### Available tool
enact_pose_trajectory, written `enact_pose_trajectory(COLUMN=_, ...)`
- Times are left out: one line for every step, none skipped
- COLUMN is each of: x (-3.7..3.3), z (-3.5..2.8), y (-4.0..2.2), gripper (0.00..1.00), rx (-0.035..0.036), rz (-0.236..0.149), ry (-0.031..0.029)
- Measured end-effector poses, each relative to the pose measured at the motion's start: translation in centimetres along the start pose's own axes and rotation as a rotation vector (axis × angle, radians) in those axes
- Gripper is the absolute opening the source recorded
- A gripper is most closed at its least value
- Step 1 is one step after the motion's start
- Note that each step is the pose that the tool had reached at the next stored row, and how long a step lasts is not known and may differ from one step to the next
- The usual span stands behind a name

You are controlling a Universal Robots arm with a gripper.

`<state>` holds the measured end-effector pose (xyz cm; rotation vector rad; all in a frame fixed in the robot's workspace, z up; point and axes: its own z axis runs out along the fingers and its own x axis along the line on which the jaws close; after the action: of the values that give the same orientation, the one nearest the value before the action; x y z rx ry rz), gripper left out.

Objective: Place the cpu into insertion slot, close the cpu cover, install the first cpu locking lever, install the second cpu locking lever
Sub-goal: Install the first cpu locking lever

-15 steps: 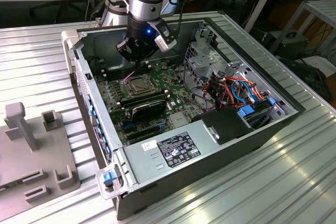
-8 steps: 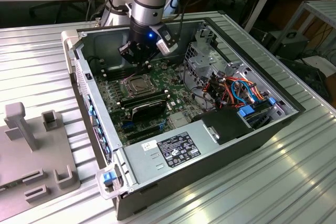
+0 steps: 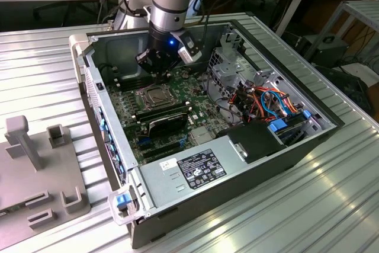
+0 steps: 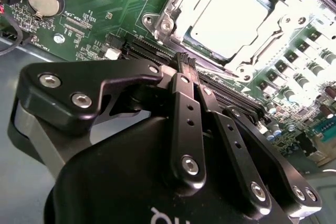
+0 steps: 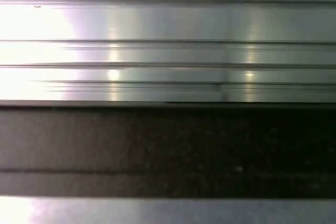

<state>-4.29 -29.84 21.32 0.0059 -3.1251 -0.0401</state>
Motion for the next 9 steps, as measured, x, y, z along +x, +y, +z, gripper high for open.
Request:
enact_pose_trajectory(x=-0.01, z=0.06, y=0.01, gripper=0.11, rx=-0.0016, rz=0.000, ry=-0.0001)
enact_pose_trajectory(x=-0.01, z=0.12, y=0.01, gripper=0.11, rx=-0.0028, rz=0.000, ry=-0.0001)
enact_pose_trajectory(x=-0.03, z=0.21, y=0.02, gripper=0.11, rx=-0.0045, rz=0.000, ry=0.0000)
enact_pose_trajectory(x=-0.06, z=0.32, y=0.02, gripper=0.11, rx=-0.0055, rz=0.000, ry=-0.0001)
enact_pose_trajectory(x=-0.09, z=0.40, y=0.01, gripper=0.11, rx=-0.0057, rz=0.000, ry=0.0000)
enact_pose_trajectory(x=-0.10, z=0.46, y=0.01, gripper=0.11, rx=-0.0057, rz=0.000, ry=-0.0001)
enact_pose_trajectory(x=-0.11, z=0.50, y=0.01, gripper=0.11, rx=-0.0057, rz=0.000, ry=-0.0001)
enact_pose_trajectory(x=-0.11, z=0.53, y=0.01, gripper=0.11, rx=-0.0056, rz=0.000, ry=-0.0001)
enact_pose_trajectory(x=-0.11, z=0.57, y=0.01, gripper=0.11, rx=-0.0056, rz=0.000, ry=-0.0001)
